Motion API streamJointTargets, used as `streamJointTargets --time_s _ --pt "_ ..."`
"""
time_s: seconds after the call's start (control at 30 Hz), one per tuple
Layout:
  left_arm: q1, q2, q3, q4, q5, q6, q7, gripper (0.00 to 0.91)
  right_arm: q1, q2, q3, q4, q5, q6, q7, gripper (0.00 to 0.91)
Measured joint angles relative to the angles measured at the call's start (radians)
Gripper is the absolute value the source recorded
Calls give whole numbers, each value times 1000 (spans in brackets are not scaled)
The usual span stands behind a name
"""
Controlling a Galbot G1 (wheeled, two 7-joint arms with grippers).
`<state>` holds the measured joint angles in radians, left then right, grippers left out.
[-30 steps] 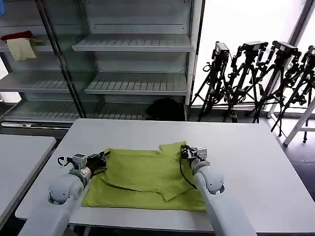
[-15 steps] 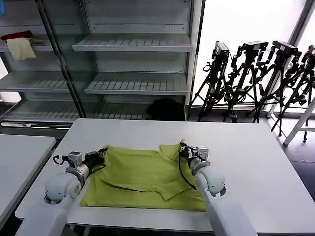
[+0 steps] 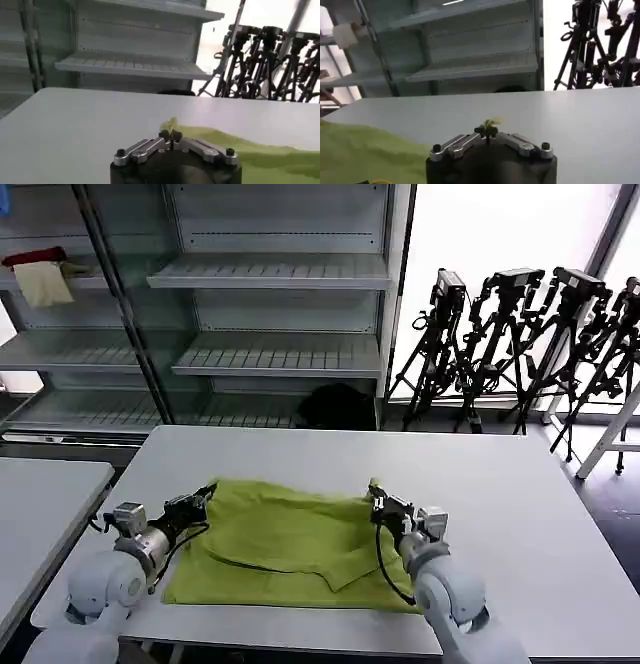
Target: Fold and organize the clothes.
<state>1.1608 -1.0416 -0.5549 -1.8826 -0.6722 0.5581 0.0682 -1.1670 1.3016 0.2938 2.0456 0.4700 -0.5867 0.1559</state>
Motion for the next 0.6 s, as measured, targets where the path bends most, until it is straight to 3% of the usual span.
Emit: streamJointTargets --time_s 0.6 --pt "223 -2 -133 -100 4 -35 61 0 -246 -8 81 155 -66 4 -56 0"
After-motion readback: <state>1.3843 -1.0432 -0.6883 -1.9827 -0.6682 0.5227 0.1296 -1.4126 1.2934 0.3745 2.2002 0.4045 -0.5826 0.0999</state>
